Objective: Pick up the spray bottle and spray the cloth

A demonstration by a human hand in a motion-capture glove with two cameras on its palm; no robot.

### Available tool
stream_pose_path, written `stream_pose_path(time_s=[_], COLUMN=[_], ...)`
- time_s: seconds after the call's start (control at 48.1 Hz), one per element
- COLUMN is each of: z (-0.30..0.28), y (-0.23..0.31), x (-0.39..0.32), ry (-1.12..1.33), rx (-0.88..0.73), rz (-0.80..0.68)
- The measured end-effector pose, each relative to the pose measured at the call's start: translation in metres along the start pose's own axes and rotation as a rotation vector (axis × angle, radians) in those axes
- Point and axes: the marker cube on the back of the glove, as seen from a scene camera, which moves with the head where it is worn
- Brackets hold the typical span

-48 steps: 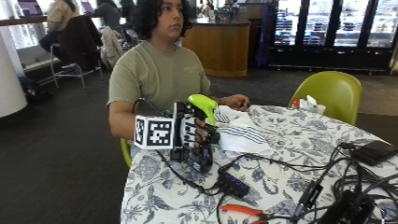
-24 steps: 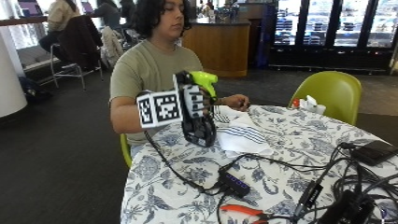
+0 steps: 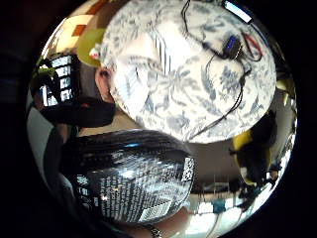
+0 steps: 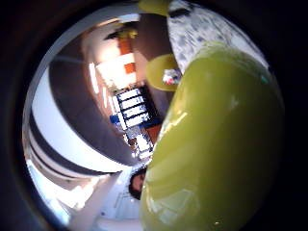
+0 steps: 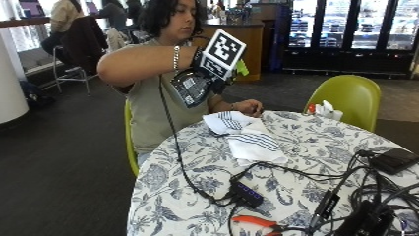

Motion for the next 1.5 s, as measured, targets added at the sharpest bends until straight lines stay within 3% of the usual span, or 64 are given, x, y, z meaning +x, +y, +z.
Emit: stream_pose_path(time_s=[0.208,0.437,0.582,0.77,0.894,1.04,1.29,1.498], z=[0.041,0.091,0.114,0.116,0.101,0.075,0.051,0.059], y=[-0.044,-0.081,-0.089,-0.093,-0.092,-0.098,-0.132,-0.184], x=[0.013,0.072,0.097,0.101,0.078,0.024,-0.095,-0.145], ry=[0.105,0.208,0.214,0.215,0.182,0.129,0.039,-0.063], rx=[-0.232,-0.429,-0.516,-0.516,-0.475,-0.374,-0.135,0.072], rz=[0.272,0.594,0.674,0.681,0.617,0.443,-0.04,-0.373])
